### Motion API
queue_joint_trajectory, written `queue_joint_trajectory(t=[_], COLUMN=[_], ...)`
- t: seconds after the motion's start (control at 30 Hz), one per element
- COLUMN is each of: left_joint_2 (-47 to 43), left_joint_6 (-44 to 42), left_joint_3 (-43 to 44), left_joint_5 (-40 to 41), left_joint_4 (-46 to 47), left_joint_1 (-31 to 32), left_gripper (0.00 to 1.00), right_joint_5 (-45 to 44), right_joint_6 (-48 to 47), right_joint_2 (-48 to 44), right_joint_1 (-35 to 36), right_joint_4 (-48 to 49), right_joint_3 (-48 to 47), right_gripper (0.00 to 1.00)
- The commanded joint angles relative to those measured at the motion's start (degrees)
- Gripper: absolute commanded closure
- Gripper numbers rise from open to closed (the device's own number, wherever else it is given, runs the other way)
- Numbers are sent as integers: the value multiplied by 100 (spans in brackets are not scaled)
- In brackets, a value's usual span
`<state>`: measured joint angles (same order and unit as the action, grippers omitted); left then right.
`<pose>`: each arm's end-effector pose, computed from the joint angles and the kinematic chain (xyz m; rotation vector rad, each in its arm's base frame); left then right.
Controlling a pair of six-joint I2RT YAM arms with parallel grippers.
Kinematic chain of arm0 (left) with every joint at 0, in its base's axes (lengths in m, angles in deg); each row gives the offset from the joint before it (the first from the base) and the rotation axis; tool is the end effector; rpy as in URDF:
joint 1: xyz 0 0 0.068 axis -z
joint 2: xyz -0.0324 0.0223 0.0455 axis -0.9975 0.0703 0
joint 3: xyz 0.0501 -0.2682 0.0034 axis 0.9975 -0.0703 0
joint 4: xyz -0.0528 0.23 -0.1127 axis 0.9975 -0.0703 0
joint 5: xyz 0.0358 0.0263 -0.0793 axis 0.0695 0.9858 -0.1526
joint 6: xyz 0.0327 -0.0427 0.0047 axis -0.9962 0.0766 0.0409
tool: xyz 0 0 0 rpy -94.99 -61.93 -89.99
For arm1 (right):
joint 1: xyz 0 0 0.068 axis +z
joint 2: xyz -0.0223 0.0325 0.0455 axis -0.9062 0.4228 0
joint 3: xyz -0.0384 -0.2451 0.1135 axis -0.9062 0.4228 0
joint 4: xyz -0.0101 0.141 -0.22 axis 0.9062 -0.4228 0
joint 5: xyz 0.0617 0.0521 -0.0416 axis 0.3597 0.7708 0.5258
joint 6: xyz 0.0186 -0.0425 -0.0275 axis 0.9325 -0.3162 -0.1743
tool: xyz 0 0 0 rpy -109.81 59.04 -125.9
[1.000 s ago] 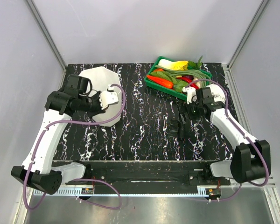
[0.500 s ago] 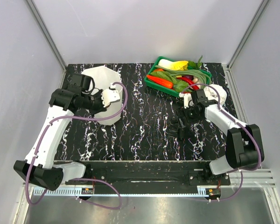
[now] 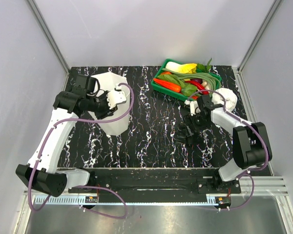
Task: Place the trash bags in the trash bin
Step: Move the trash bin to the center of the board.
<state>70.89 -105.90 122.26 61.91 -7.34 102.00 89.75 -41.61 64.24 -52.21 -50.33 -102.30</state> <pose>0.2138 -0.0775 0.3834 1.5044 1.8914 -0.2817 0.2790 0.0706 0.1778 -0.6768 2.7055 0.2803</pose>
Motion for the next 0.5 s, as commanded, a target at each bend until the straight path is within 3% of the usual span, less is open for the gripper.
queue_joint_trajectory(t=[0.0, 0.07, 0.1, 0.2, 0.47], left_joint_2=[-141, -176, -211, -343, -677], left_joint_6=[-16, 28, 63, 247, 1090], left_joint_3=[-89, -98, -89, -28, 245], left_joint_5=[-83, -92, -92, -109, -153], left_joint_4=[421, 473, 500, 728, 1632], left_joint_1=[-56, -56, -56, -83, -109], left_gripper=[60, 51, 36, 11, 3], right_joint_5=[73, 99, 108, 213, 460], right_joint_6=[-100, -100, -83, -30, 23], right_joint_2=[230, 345, 415, 599, 794], right_joint_1=[93, 137, 137, 173, 181], right_joint_4=[93, 102, 102, 67, -126], right_joint_3=[-73, -99, -117, -240, -609], right_gripper=[20, 22, 24, 31, 64])
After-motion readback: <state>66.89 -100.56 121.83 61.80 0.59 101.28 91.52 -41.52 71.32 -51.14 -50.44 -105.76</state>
